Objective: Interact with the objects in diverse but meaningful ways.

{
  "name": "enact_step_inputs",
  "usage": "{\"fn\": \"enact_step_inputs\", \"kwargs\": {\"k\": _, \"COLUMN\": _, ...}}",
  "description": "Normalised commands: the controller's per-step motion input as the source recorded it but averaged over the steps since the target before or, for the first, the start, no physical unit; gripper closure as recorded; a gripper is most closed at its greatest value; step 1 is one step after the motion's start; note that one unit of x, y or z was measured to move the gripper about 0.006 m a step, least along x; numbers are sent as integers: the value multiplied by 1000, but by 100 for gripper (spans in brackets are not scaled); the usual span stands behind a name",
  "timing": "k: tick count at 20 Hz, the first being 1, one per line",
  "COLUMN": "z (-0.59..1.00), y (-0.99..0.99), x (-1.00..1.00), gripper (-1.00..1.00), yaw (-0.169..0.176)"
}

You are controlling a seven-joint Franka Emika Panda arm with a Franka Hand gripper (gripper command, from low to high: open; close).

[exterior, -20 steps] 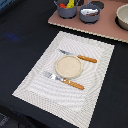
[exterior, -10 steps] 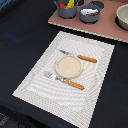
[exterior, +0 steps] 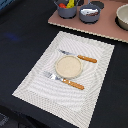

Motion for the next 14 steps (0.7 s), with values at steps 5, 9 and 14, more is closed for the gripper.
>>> {"fn": "enact_step_inputs", "kwargs": {"k": 5, "z": 349, "y": -133, "x": 584, "gripper": -100, "yaw": -78}}
{"fn": "enact_step_inputs", "kwargs": {"k": 9, "z": 374, "y": -129, "x": 593, "gripper": -100, "yaw": -31}}
{"fn": "enact_step_inputs", "kwargs": {"k": 14, "z": 311, "y": -154, "x": 540, "gripper": -100, "yaw": 0}}
